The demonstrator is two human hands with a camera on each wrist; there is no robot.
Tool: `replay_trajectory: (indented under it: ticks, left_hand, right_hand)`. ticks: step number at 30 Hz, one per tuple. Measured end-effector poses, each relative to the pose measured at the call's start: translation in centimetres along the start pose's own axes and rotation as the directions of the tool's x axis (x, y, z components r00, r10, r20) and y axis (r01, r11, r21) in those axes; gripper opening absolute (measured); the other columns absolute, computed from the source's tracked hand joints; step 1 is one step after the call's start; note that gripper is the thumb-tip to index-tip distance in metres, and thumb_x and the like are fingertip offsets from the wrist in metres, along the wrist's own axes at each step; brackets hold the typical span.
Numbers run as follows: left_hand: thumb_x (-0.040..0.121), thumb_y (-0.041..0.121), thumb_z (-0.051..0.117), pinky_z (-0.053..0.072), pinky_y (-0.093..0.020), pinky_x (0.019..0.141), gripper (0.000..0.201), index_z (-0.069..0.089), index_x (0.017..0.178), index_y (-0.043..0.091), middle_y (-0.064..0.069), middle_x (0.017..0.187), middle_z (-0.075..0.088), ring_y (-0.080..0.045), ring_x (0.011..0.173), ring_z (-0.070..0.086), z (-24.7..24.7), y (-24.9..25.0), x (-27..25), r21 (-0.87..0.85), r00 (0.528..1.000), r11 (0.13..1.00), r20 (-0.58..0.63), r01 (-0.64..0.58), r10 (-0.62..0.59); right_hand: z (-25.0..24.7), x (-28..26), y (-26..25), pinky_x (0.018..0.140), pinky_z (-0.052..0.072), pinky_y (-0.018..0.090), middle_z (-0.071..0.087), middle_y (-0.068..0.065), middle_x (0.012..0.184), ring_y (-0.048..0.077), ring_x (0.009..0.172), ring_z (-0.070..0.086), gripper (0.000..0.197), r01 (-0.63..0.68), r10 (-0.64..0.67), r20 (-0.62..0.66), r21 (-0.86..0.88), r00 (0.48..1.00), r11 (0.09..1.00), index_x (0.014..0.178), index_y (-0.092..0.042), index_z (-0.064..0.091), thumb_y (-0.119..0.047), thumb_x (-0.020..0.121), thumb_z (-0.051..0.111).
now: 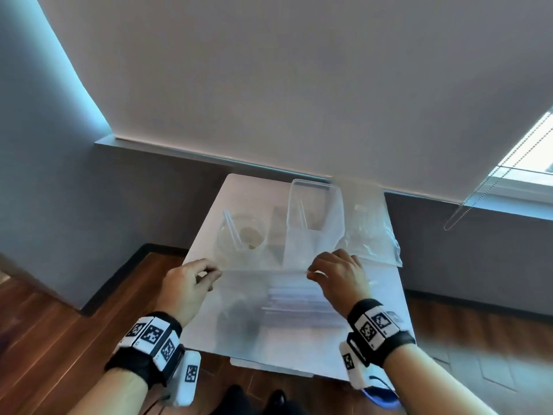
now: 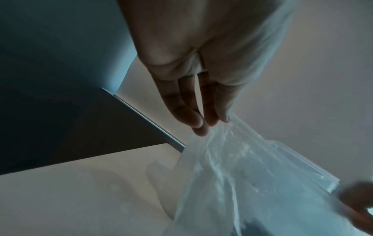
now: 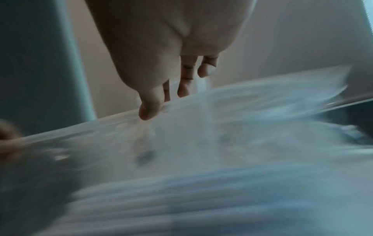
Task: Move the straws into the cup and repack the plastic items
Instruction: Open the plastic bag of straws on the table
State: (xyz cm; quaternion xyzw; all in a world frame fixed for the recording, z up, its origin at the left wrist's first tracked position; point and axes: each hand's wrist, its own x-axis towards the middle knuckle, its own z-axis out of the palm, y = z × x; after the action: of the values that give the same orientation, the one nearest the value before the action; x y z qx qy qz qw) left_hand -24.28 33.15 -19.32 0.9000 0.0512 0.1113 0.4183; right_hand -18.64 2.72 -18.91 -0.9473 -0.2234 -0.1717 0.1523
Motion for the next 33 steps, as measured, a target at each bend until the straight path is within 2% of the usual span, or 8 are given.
replay_trajectory:
  ticks: [7,15,20,24,26,29,31,33]
  left_hand:
    - [0.086,0.012,0.073,0.051,-0.023,0.059,0.01,0.069,0.081,0.021,0.007,0.064,0.064,-0.006,0.056,0.059,-1.9,-1.6,0.5,0.016,0.993,0.998,-0.095,0.068,-0.066]
    - [0.088,0.022,0.069,0.046,-0.016,0.064,0.012,0.057,0.088,0.021,0.007,0.092,0.066,-0.01,0.084,0.064,-0.2,0.4,0.1,-0.101,0.989,0.989,0.114,0.106,-0.095]
    - [0.097,0.031,0.055,0.042,-0.009,0.081,0.023,0.062,0.119,0.035,0.017,0.109,0.064,0.002,0.097,0.061,0.7,0.7,0.4,-0.041,0.969,0.999,0.247,0.006,0.004]
    - [0.098,0.047,0.045,0.05,-0.031,0.092,0.038,0.073,0.106,0.023,0.009,0.107,0.069,-0.009,0.099,0.062,1.7,0.4,0.9,0.158,0.932,0.987,0.352,0.039,-0.093]
    - [0.098,0.046,0.044,0.052,-0.038,0.085,0.04,0.073,0.094,0.02,0.007,0.097,0.07,-0.014,0.09,0.064,2.1,0.9,1.2,0.238,0.949,0.971,0.297,0.032,-0.104]
    - [0.092,0.028,0.06,0.052,-0.031,0.083,0.016,0.074,0.092,0.021,0.01,0.097,0.07,-0.013,0.087,0.063,2.4,1.9,1.4,0.213,0.984,0.976,0.161,0.043,-0.079]
    - [0.087,0.014,0.066,0.047,-0.024,0.081,0.012,0.073,0.091,0.022,0.009,0.097,0.068,-0.013,0.088,0.062,2.3,2.7,1.4,0.223,0.992,0.973,0.094,0.061,-0.084]
    - [0.084,0.002,0.062,0.044,-0.024,0.084,0.024,0.072,0.088,0.024,0.009,0.101,0.06,-0.015,0.097,0.06,2.6,3.3,1.2,0.244,0.986,0.969,0.147,0.043,-0.081]
  right_hand:
    - [-4.7,-2.7,9.0,0.067,0.043,0.033,0.068,-0.014,0.087,0.02,0.082,0.057,0.011,-0.305,0.308,0.045,-0.05,0.95,0.951,0.076,-0.028,0.071,-0.022,0.079,0.08]
    - [-2.3,-2.9,6.0,0.081,0.053,0.027,0.065,-0.012,0.107,0.008,0.088,0.066,0.016,-0.36,0.271,0.27,0.372,0.924,0.856,0.099,-0.03,0.066,-0.018,0.089,0.066]
    - [-1.2,-2.2,4.3,0.082,0.05,0.029,0.061,-0.013,0.099,0.011,0.09,0.061,0.019,-0.36,0.294,0.295,0.199,0.909,0.912,0.09,-0.032,0.077,-0.04,0.093,0.06]
    - [-1.3,-0.9,3.3,0.083,0.045,0.034,0.056,-0.01,0.099,0.023,0.1,0.053,0.04,-0.405,0.401,0.395,-0.079,0.826,0.911,0.085,-0.027,0.079,-0.05,0.096,0.048]
    - [-1.4,-0.4,3.0,0.085,0.047,0.032,0.056,-0.007,0.109,0.026,0.106,0.053,0.023,-0.394,0.416,0.389,-0.139,0.822,0.908,0.104,-0.027,0.076,-0.038,0.093,0.058]
    - [-1.6,0.0,2.6,0.093,0.047,0.03,0.035,-0.005,0.137,0.027,0.117,0.041,0.073,-0.353,0.363,0.557,-0.132,0.746,0.926,0.144,-0.027,0.042,-0.005,0.078,0.064]
    - [-1.9,0.2,2.1,0.088,0.048,0.028,0.019,-0.005,0.144,0.03,0.12,0.033,0.09,-0.344,0.331,0.62,-0.104,0.712,0.933,0.149,-0.026,0.024,0.005,0.071,0.058]
    - [-1.9,0.2,2.0,0.085,0.049,0.028,0.015,-0.007,0.145,0.03,0.12,0.032,0.087,-0.338,0.321,0.631,-0.097,0.707,0.936,0.147,-0.027,0.03,0.006,0.07,0.055]
